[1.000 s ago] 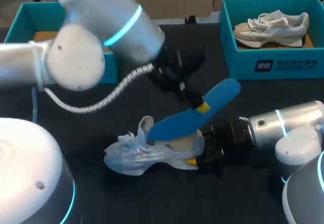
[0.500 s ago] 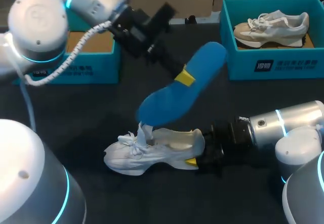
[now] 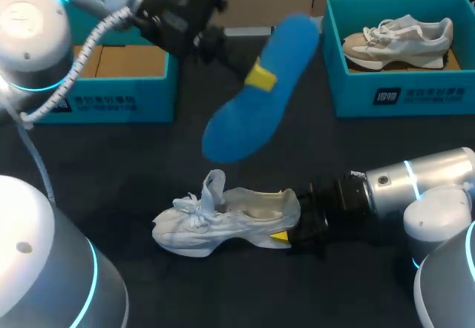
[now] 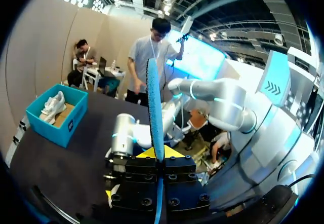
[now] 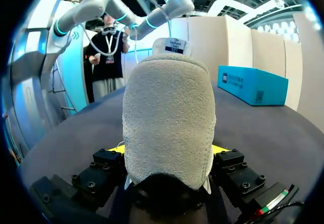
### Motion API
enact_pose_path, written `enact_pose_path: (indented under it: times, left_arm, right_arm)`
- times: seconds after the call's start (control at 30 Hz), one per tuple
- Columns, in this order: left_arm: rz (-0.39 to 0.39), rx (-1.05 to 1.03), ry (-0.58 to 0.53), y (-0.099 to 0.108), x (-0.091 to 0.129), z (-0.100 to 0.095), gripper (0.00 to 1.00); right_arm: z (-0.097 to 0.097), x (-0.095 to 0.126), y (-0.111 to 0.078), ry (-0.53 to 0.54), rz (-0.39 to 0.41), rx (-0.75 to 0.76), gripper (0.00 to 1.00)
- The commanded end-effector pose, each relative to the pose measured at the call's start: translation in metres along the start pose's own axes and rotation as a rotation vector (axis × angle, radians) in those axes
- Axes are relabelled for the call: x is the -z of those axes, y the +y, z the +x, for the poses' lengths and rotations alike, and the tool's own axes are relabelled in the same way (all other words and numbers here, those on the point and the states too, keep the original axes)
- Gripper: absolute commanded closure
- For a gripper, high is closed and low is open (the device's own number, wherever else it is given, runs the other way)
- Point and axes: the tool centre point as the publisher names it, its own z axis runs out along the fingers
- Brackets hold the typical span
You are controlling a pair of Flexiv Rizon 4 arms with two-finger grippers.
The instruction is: Take the shoe out of the shoebox, open the shoe tongue, remove and reinsert the insole, then place the shoe into the shoebox
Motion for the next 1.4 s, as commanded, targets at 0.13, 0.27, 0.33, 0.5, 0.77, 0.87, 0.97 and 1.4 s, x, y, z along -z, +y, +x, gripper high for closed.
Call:
enact_pose_path:
  times: [0.13,0.27,0.33,0.5,0.77,0.87,0.97,1.4]
  left_arm:
    - [0.252,0.028,-0.158,-0.008,0.042,0.065,1.0]
    - [0.252,0.028,-0.158,-0.008,0.042,0.065,1.0]
    - [0.252,0.028,-0.158,-0.008,0.042,0.065,1.0]
    - [0.252,0.028,-0.158,-0.008,0.042,0.065,1.0]
    - [0.213,0.042,-0.093,-0.023,0.048,0.075,1.0]
    - [0.21,0.04,-0.086,-0.029,0.052,0.081,1.0]
    - [0.219,0.051,-0.087,-0.032,0.055,0.085,1.0]
    - [0.247,0.047,-0.086,-0.033,0.059,0.09,1.0]
  right_arm:
    - [0.002,-0.001,-0.001,-0.001,0.004,0.0,1.0]
    - [0.002,-0.001,-0.001,-0.001,0.004,0.0,1.0]
    - [0.002,-0.001,-0.001,-0.001,0.004,0.0,1.0]
    - [0.002,-0.001,-0.001,-0.001,0.004,0.0,1.0]
    - [0.002,-0.001,-0.001,-0.001,0.004,0.0,1.0]
    - [0.002,-0.001,-0.001,-0.001,0.004,0.0,1.0]
    - [0.002,-0.001,-0.001,-0.001,0.004,0.0,1.0]
    - [0.002,-0.001,-0.001,-0.001,0.004,0.0,1.0]
